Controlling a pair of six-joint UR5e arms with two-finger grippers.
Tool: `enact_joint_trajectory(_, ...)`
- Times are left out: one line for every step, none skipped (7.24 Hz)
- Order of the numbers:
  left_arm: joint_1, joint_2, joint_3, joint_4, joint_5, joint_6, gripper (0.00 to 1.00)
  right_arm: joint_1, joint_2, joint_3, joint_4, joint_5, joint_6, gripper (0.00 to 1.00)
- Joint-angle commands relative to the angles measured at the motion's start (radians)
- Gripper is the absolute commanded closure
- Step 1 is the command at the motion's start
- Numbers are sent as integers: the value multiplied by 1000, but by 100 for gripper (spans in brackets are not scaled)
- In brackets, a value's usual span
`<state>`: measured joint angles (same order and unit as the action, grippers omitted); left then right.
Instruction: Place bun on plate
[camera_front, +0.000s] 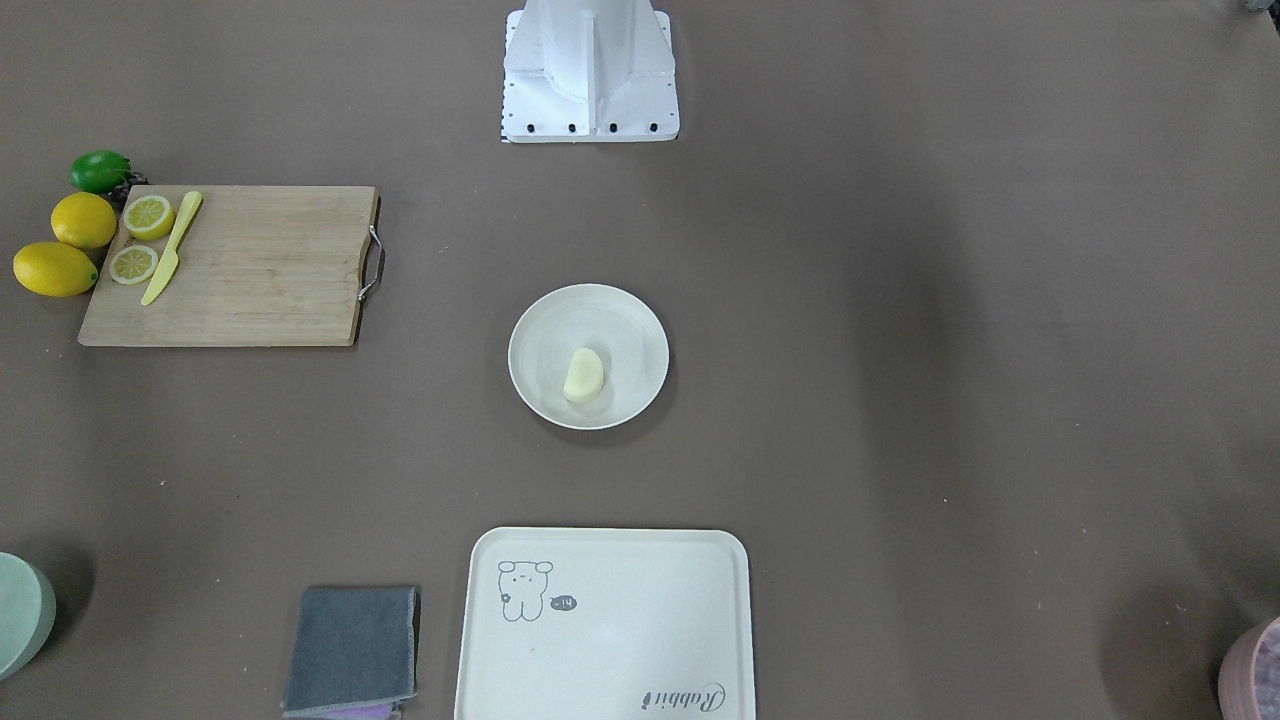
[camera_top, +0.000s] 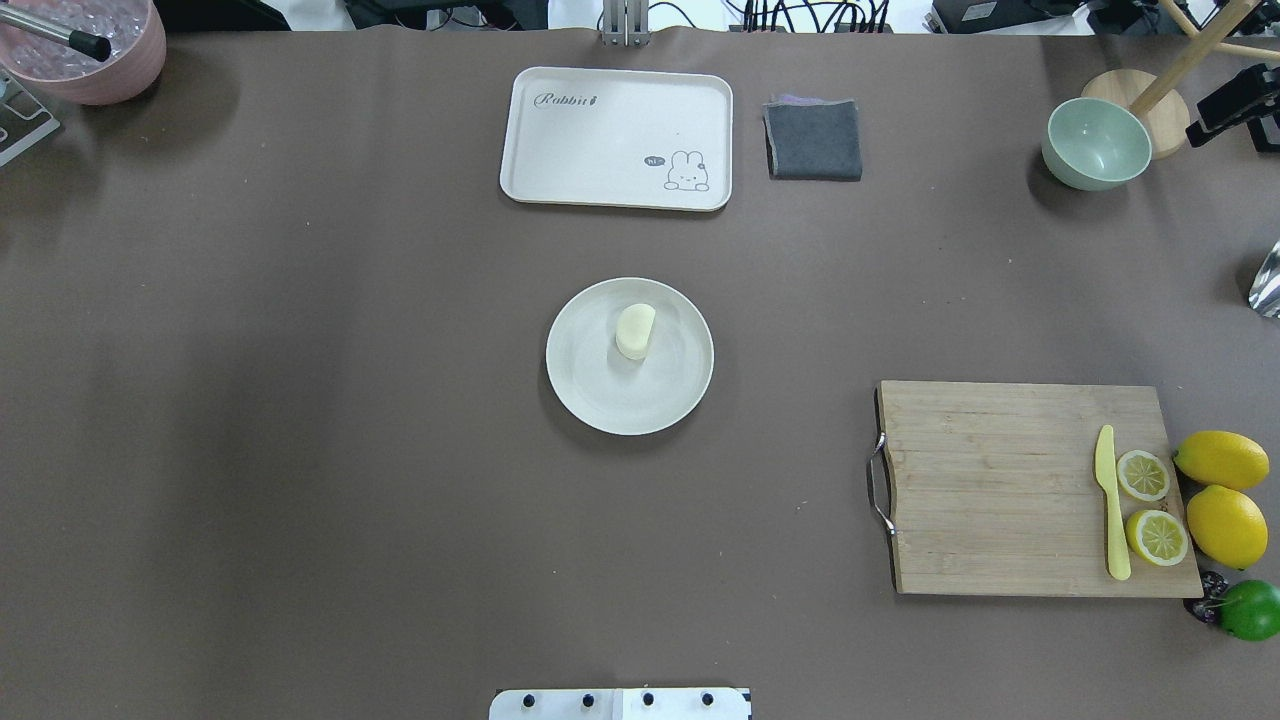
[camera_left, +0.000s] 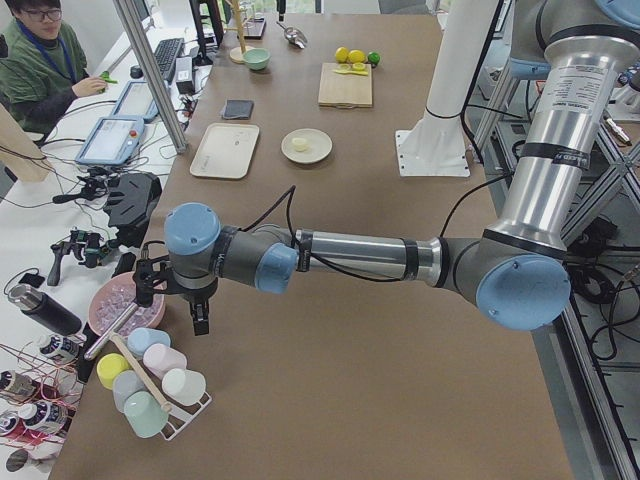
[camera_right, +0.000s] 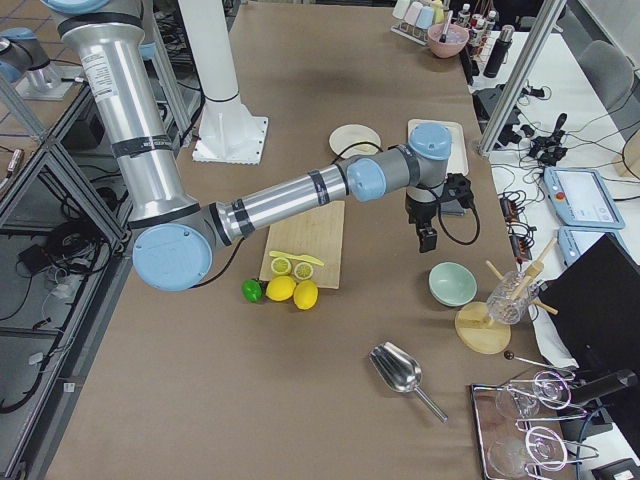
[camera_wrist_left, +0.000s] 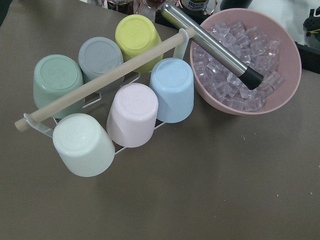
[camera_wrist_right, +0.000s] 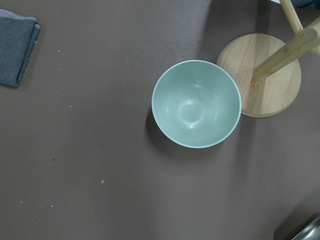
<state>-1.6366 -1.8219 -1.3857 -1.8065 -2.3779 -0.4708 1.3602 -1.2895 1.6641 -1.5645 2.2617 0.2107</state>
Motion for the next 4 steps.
enact_joint_trajectory(7, -2, 10, -4, 34, 59, 2, 10, -2, -9, 1, -1, 7, 0)
enact_joint_trajectory(15, -4, 17, -1, 64, 166, 2, 34, -2, -20, 1, 4, -1, 0)
enact_joint_trajectory(18, -19, 28, 12, 60, 170, 2, 37, -5, -23, 1, 2, -1, 0)
enact_joint_trajectory(18, -20, 28, 12, 57, 172, 2, 37, -7, -23, 1, 2, 4, 0)
